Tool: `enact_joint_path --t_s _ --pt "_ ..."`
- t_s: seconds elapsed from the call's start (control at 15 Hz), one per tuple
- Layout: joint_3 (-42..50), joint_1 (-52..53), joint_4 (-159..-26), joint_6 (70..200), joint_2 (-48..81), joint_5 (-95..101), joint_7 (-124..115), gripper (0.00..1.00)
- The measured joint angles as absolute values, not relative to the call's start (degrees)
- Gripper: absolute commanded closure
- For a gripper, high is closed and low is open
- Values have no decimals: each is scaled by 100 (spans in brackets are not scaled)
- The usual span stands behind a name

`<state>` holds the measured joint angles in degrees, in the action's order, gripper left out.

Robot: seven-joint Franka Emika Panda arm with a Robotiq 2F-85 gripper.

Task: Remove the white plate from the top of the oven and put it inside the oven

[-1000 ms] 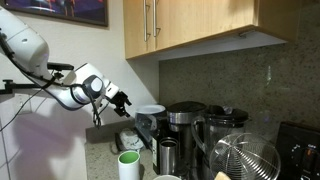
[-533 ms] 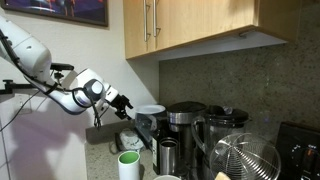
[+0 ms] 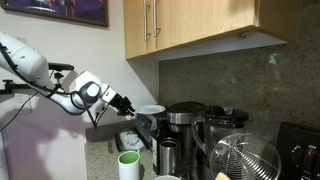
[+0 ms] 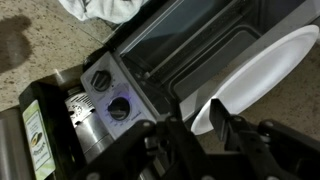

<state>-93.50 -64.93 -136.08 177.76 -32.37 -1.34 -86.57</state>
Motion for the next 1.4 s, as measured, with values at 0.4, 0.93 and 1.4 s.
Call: enact_joint_path --t_s 0.4,0.93,1.4 --pt "-9464 -6495 -13599 17774 -3624 -654 -8558 92" --pt "-9457 -6477 -13601 17773 -3676 -822 -8286 64" --pt "-9359 -6234 -13604 17725 -3589 -822 -7657 13"
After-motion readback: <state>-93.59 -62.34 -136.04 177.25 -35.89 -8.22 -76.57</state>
